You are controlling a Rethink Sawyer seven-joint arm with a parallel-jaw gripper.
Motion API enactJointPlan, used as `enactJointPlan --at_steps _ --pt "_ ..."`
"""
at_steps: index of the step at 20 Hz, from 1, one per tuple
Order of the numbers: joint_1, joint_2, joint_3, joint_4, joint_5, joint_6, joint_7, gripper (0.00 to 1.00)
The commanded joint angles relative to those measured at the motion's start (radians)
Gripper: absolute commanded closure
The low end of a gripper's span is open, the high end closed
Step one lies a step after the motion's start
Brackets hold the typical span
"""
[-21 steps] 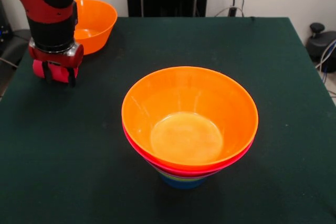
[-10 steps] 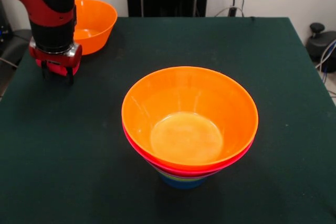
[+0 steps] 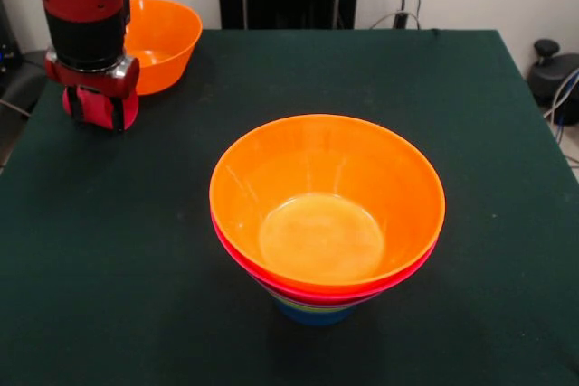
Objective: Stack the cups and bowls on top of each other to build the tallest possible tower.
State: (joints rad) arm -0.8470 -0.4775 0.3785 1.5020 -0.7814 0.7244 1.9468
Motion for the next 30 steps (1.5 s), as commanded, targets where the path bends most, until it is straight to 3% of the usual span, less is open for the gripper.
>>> enactJointPlan --at_steps 1,9,16,22,27,30 --pt "0.083 -0.078 0.084 0.027 0.089 0.141 -0.137 0.0" --pt "0.161 -0.124 0.06 0.01 0.176 0.232 -0.088 0.0" --pt "0.193 -0.184 0.003 0.194 0.204 0.073 0.046 0.0" --pt "0.202 -0.23 -0.069 0.338 0.18 -0.043 0.128 0.0" --pt "0.189 -0.19 -0.134 0.365 0.131 -0.142 0.134 0.0" --pt "0.182 -0.134 -0.165 0.331 0.118 -0.177 0.121 0.0"
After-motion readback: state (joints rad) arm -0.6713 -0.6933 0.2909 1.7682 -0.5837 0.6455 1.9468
